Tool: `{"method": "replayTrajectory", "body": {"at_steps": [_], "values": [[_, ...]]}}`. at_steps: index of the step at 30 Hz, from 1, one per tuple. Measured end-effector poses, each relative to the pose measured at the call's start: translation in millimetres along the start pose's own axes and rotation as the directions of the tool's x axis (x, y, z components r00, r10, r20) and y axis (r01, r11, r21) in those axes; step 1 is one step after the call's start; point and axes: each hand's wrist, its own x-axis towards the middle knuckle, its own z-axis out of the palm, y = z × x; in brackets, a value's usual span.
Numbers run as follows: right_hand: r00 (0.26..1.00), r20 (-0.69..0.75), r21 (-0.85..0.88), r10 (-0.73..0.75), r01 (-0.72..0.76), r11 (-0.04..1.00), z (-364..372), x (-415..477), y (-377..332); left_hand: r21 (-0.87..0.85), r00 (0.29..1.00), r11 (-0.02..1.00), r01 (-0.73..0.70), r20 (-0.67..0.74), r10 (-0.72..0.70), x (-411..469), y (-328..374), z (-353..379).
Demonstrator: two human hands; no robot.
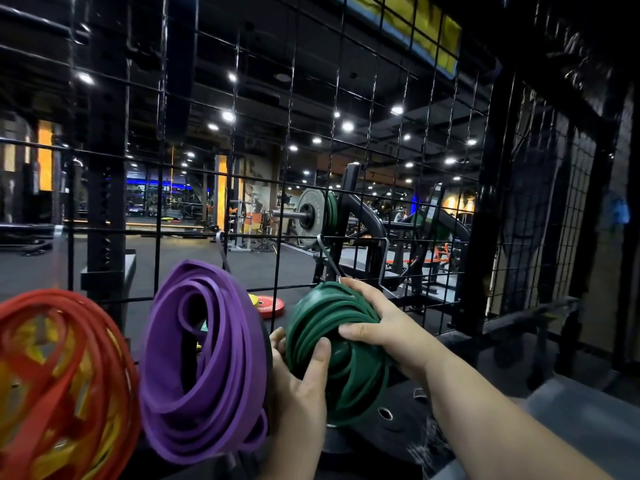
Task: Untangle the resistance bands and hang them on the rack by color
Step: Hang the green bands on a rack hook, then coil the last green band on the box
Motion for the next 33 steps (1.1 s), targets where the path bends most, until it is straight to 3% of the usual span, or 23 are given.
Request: {"method": "replayTrajectory", "body": {"at_steps": [12, 16, 23, 27, 30, 33], "values": [[0.982, -0.187, -0.012, -0.040, 0.038, 0.999, 13, -24, 22, 0.284, 0.996, 0.959, 0.016, 0.083, -0.042, -22, 2, -12], [0.965, -0.262, 0.060, -0.009, 0.026, 0.998, 23, -34, 27, 0.274, 0.993, 0.961, 0.026, 0.106, -0.057, -29, 3, -15], [0.910, -0.412, 0.005, 0.052, -0.055, 0.998, 37, -45, 24, 0.289, 0.990, 0.956, 0.048, 0.114, -0.084, -46, 10, -19], [0.899, -0.417, 0.024, 0.136, -0.139, 0.990, 39, -62, 28, 0.279, 0.981, 0.954, 0.110, 0.123, -0.149, -57, -3, -23], [0.876, -0.445, -0.009, 0.187, -0.213, 0.977, 42, -77, 35, 0.176, 0.986, 0.975, 0.138, 0.067, -0.152, -64, -17, -23], [0.850, -0.472, 0.001, 0.232, -0.263, 0.965, 40, -96, 43, 0.151, 0.964, 0.959, 0.242, 0.072, -0.254, -79, -30, -20]]}}
